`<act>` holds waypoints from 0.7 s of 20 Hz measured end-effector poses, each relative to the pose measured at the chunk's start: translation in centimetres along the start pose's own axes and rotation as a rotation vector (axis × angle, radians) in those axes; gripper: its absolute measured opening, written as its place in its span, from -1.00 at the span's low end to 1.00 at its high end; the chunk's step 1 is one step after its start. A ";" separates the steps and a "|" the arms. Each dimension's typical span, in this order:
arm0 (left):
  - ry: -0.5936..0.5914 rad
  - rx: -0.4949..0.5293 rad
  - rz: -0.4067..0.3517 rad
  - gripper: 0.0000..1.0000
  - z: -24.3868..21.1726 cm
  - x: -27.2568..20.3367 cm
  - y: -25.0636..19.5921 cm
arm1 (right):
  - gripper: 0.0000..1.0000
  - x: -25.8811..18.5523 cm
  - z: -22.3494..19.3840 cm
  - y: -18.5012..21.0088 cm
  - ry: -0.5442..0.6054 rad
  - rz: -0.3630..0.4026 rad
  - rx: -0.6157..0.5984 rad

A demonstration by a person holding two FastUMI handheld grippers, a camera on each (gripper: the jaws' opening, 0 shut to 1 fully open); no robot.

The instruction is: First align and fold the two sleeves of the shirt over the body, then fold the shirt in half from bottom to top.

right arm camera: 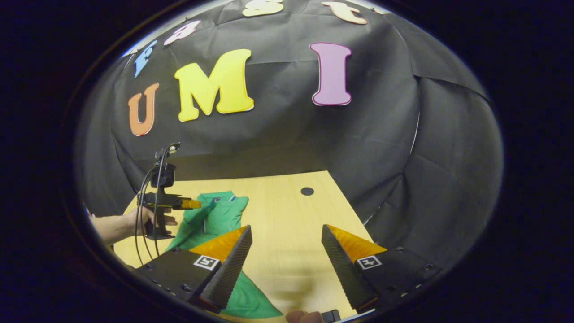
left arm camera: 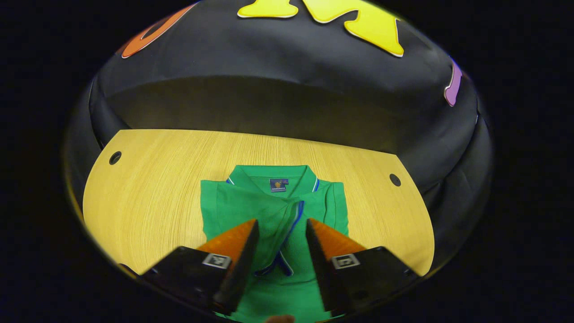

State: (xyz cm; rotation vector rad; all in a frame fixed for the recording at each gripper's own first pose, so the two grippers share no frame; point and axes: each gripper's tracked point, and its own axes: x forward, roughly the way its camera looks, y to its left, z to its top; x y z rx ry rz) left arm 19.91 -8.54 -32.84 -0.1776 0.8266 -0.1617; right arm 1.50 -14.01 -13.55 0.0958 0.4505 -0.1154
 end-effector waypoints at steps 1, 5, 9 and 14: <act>-0.013 0.003 0.014 0.54 0.3 -0.2 0.2 | 0.90 0.1 0.0 0.0 -0.004 -0.002 0.000; -0.087 0.040 0.062 1.00 1.5 -4.5 2.2 | 0.89 0.3 0.1 2.0 -0.012 0.036 -0.035; -0.138 0.035 0.076 1.00 1.0 -9.2 3.3 | 0.89 0.3 0.2 4.1 -0.022 0.096 -0.074; -0.155 0.048 0.074 1.00 -1.9 -15.8 4.4 | 0.90 0.5 -2.6 6.0 -0.017 0.212 -0.187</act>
